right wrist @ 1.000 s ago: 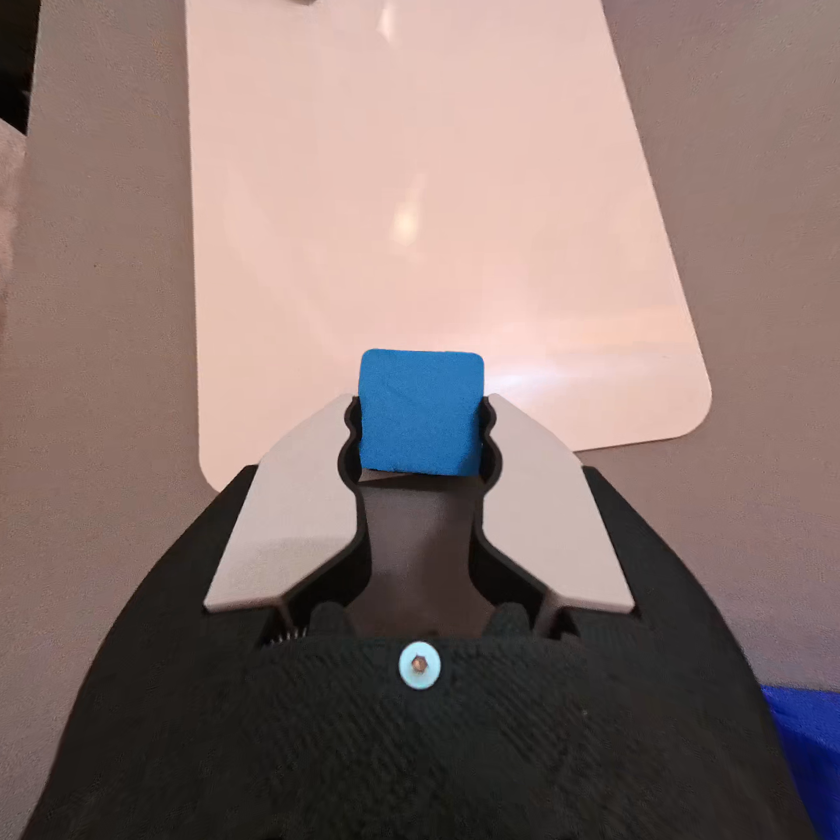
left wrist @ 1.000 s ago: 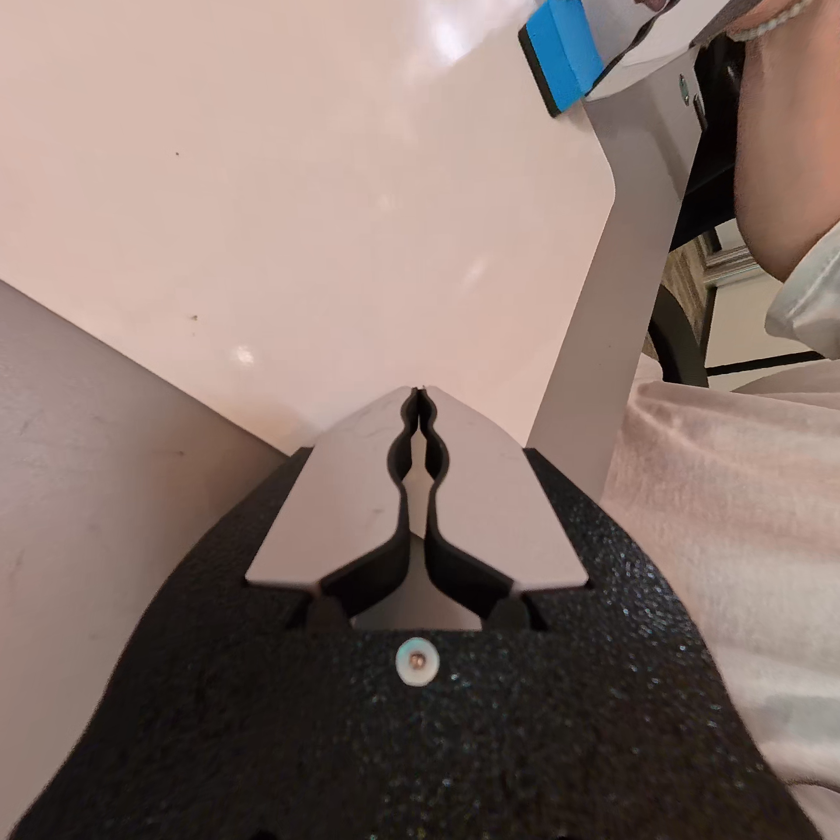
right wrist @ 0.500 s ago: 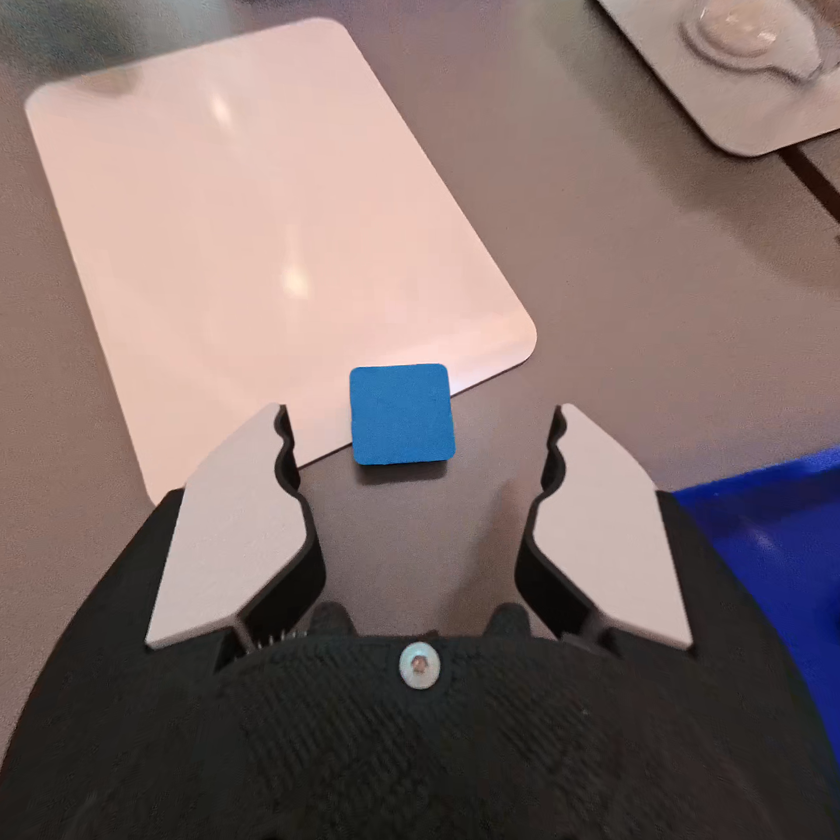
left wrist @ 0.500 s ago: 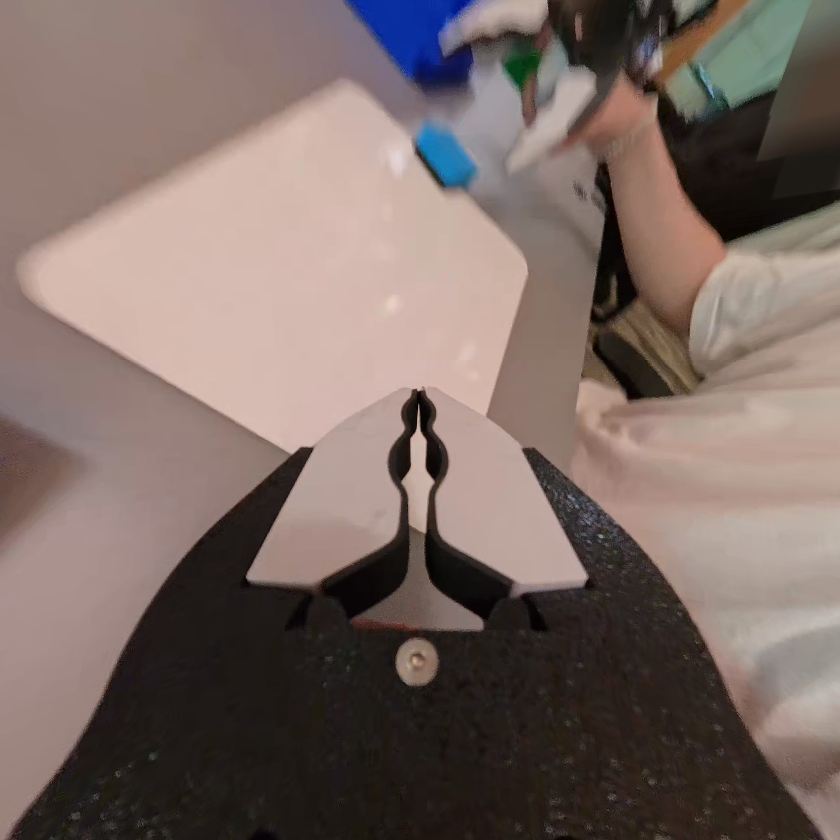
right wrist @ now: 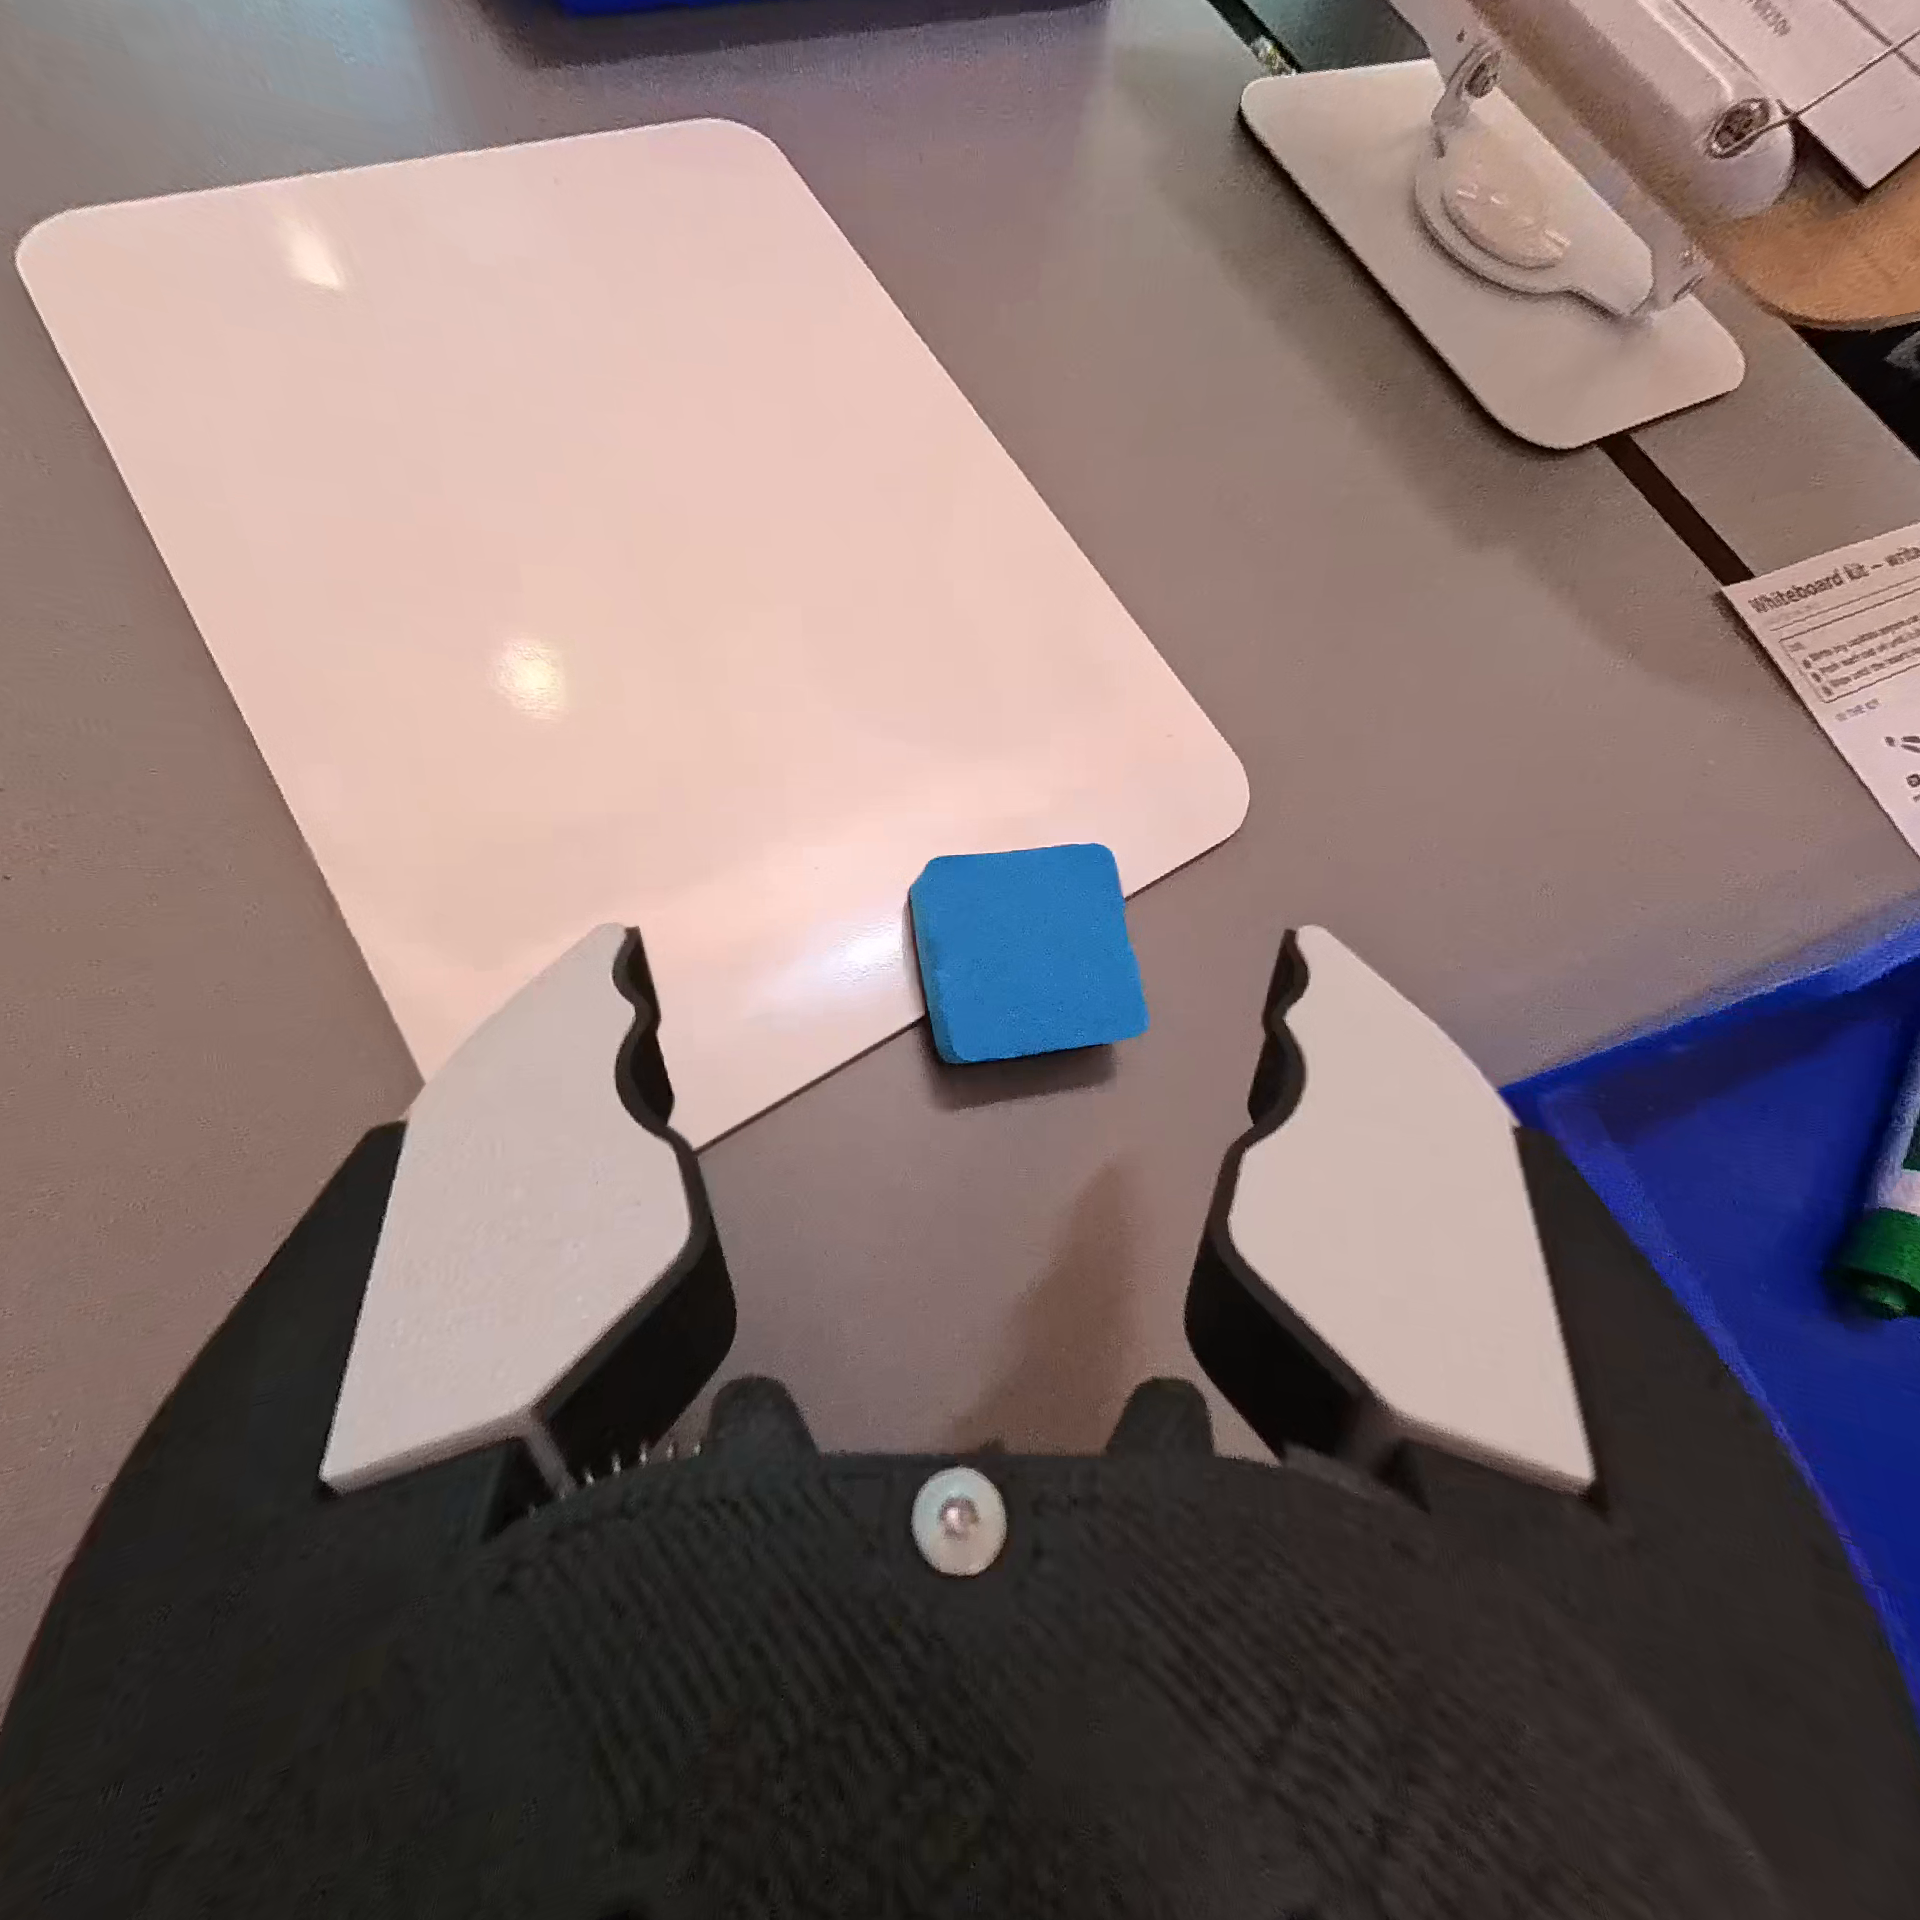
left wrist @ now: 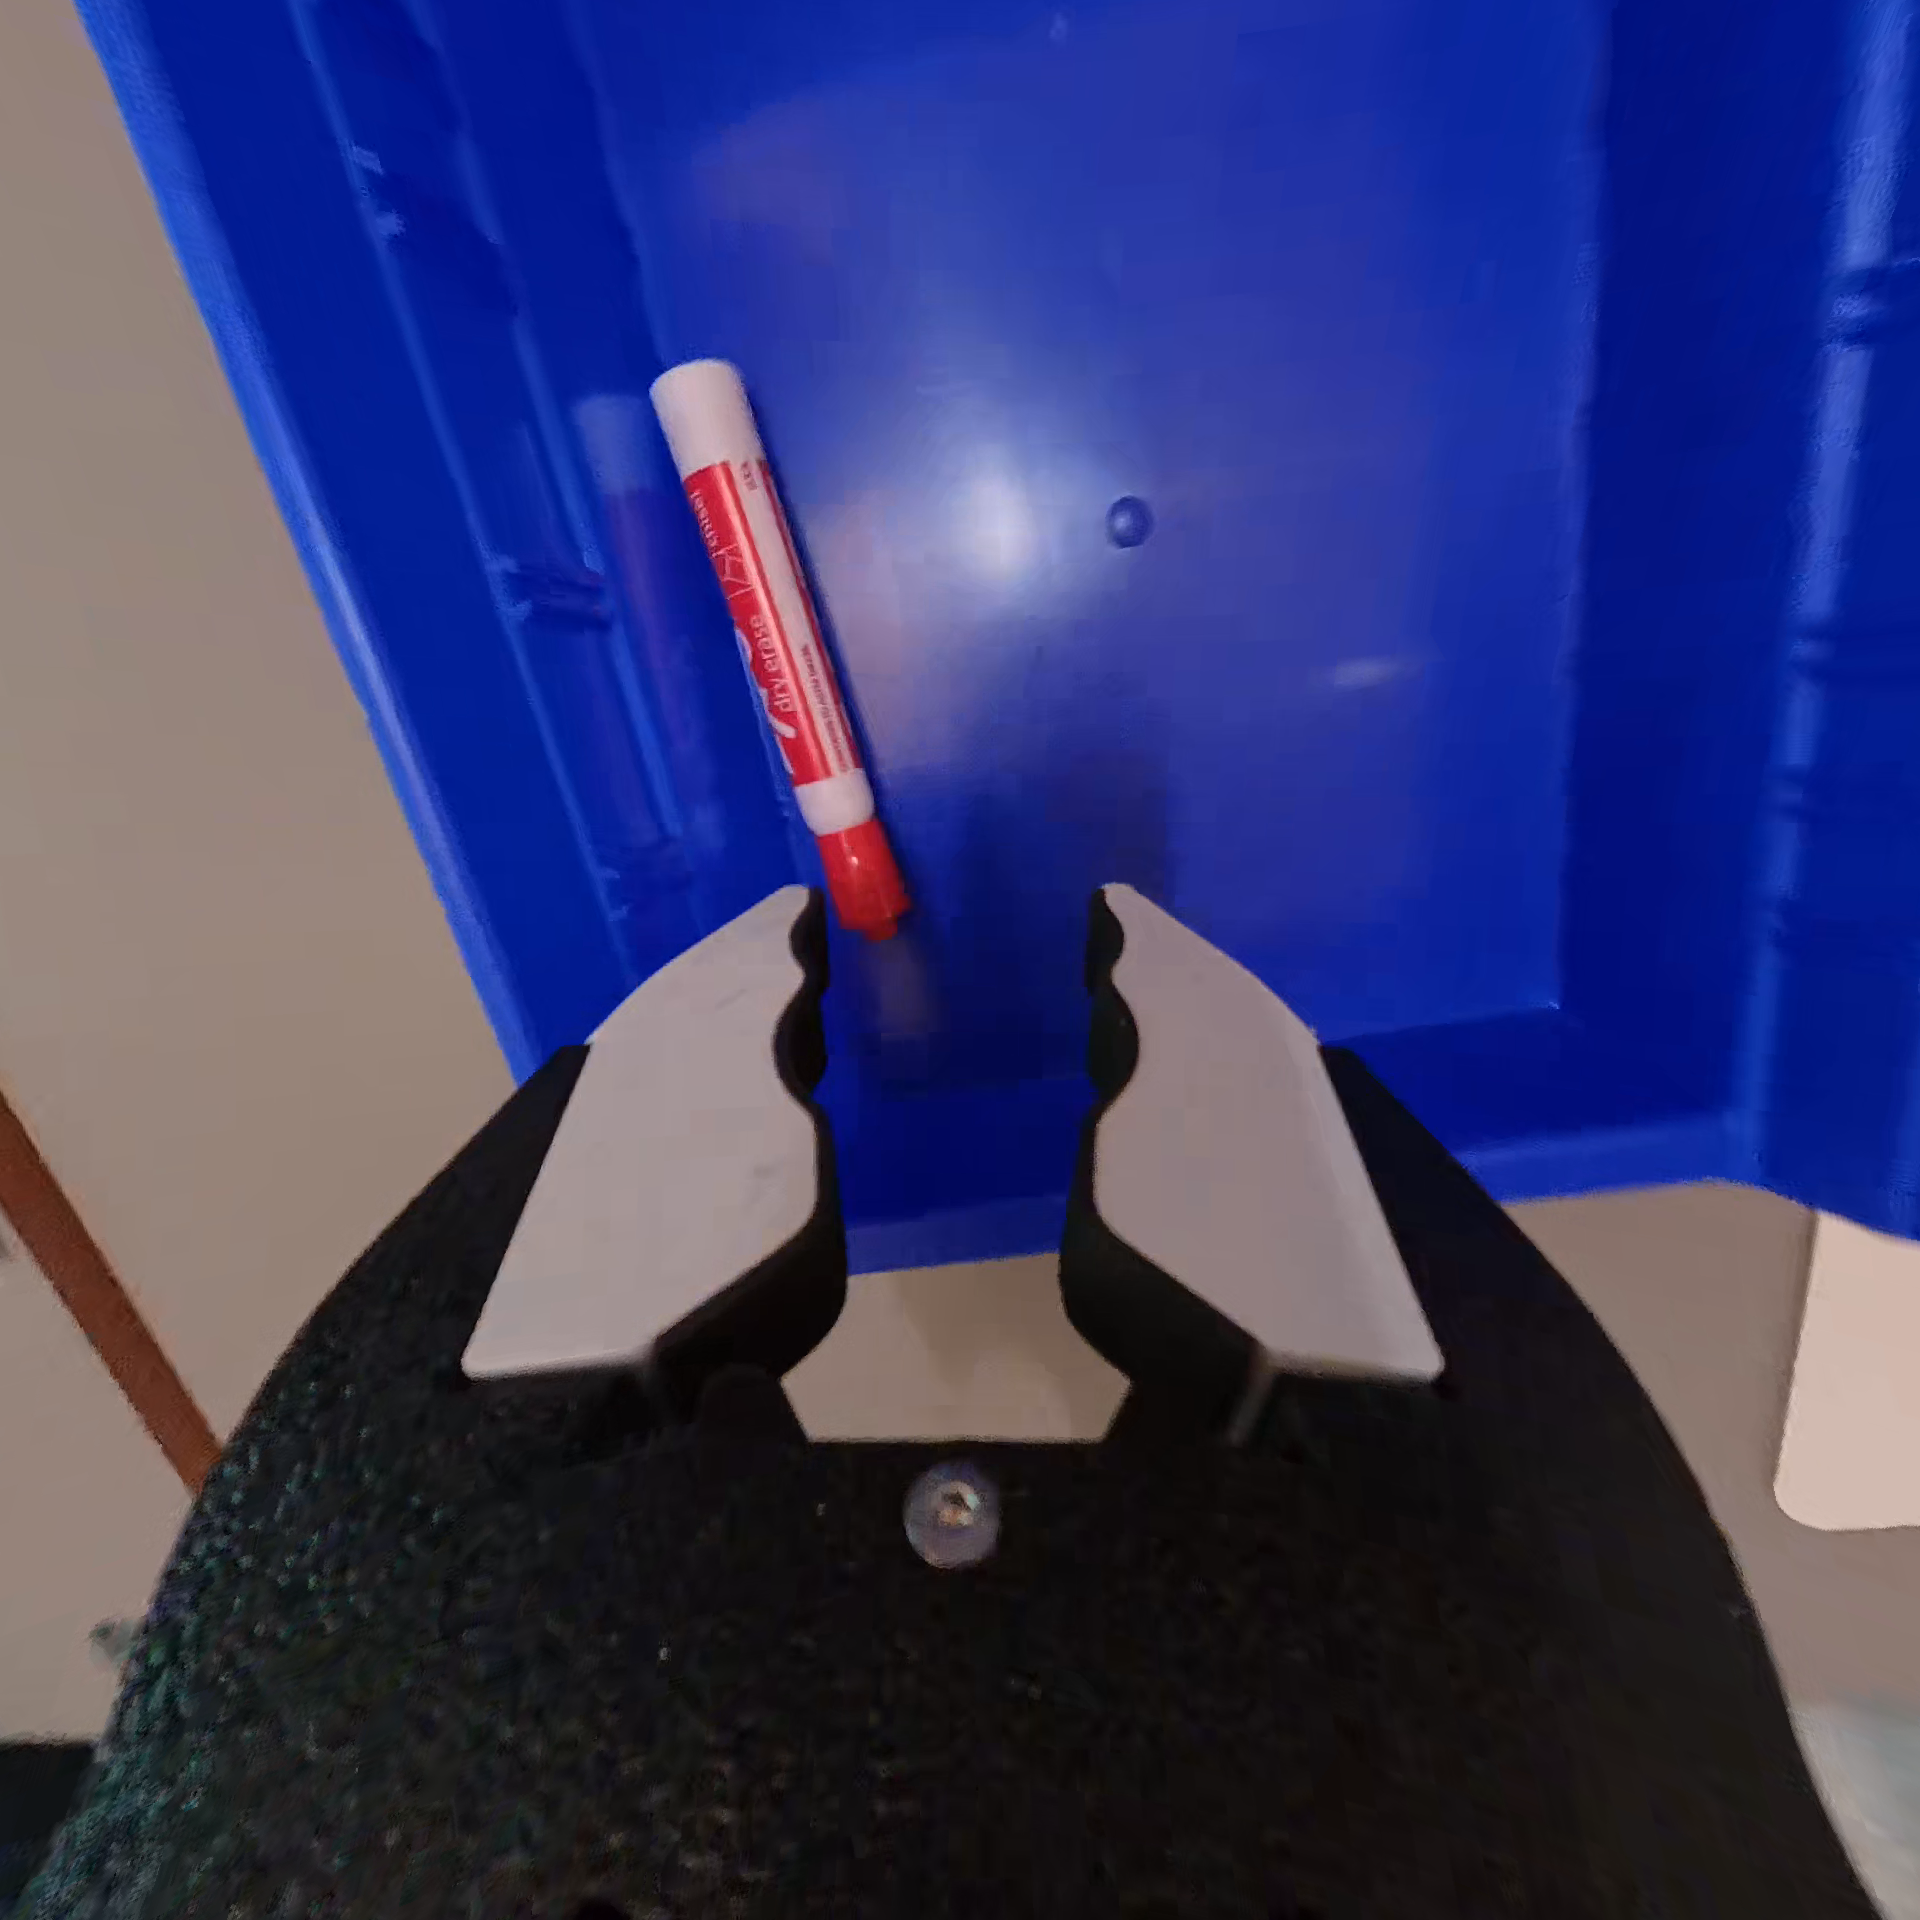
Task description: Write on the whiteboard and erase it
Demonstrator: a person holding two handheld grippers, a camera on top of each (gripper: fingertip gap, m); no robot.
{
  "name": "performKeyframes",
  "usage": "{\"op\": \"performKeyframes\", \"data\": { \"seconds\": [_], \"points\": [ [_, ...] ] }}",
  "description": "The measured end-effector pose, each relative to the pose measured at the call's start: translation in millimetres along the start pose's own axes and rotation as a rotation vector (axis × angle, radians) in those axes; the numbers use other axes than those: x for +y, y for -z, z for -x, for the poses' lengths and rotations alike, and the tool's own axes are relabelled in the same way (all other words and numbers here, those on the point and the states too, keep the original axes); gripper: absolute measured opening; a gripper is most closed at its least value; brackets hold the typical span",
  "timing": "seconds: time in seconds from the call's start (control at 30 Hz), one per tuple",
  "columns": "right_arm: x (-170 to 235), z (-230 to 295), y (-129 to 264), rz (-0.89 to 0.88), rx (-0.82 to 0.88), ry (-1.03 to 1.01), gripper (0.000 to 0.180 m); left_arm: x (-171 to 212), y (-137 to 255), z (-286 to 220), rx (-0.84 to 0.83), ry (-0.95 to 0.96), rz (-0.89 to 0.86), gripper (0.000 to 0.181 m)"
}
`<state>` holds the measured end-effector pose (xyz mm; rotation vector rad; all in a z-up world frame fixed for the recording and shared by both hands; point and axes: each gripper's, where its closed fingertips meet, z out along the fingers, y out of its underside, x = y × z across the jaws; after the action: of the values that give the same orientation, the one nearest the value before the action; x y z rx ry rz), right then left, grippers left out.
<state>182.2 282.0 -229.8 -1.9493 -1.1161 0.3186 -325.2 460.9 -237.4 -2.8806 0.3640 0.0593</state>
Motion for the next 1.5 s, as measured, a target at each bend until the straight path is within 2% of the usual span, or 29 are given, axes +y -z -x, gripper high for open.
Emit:
{"op": "performKeyframes", "data": {
  "seconds": [0.13, 0.47, 0.67, 0.8, 0.97, 1.03, 1.17, 1.3, 1.4, 1.5],
  "points": [
    [-5.3, 4.7, 0.6, -0.043, 0.006, -0.024, 0.112, 1.8, -22.5, 15.9, -0.096, 0.065, 0.166, 0.049],
    [-8.6, 11.7, 6.7, -0.097, -0.009, -0.051, 0.112, 16.0, -45.2, 19.3, -0.220, 0.119, 0.336, 0.037],
    [-3.8, 10.1, 7.9, -0.110, -0.007, -0.071, 0.112, 16.7, -50.2, 23.1, -0.232, 0.163, 0.332, 0.026],
    [-4.4, 11.1, 8.8, -0.125, -0.016, -0.084, 0.112, 14.5, -52.5, 20.4, -0.212, 0.125, 0.308, 0.018],
    [-29.6, 13.6, 11.5, -0.227, -0.026, -0.116, 0.112, 22.1, -44.9, 7.6, -0.135, 0.059, 0.315, 0.018],
    [-46.8, 17.5, 9.4, -0.295, -0.045, -0.137, 0.116, 12.8, -29.8, 3.3, -0.133, 0.050, 0.208, 0.018],
    [-78.8, 27.5, -3.3, -0.365, -0.099, -0.169, 0.114, -14.4, 26.8, -32.9, 0.037, 0.034, -0.141, 0.017],
    [-120.6, 40.2, -23.2, -0.455, -0.165, -0.193, 0.104, -34.7, 119.6, -111.0, 0.452, -0.019, -0.625, 0.016],
    [-155.3, 50.3, -42.4, -0.527, -0.201, -0.207, 0.096, -22.4, 167.7, -162.9, 0.703, -0.073, -0.839, 0.016],
    [-188.3, 65.0, -56.4, -0.595, -0.256, -0.185, 0.090, -2.9, 181.5, -204.8, 0.898, -0.102, -0.919, 0.016]
  ]
}}
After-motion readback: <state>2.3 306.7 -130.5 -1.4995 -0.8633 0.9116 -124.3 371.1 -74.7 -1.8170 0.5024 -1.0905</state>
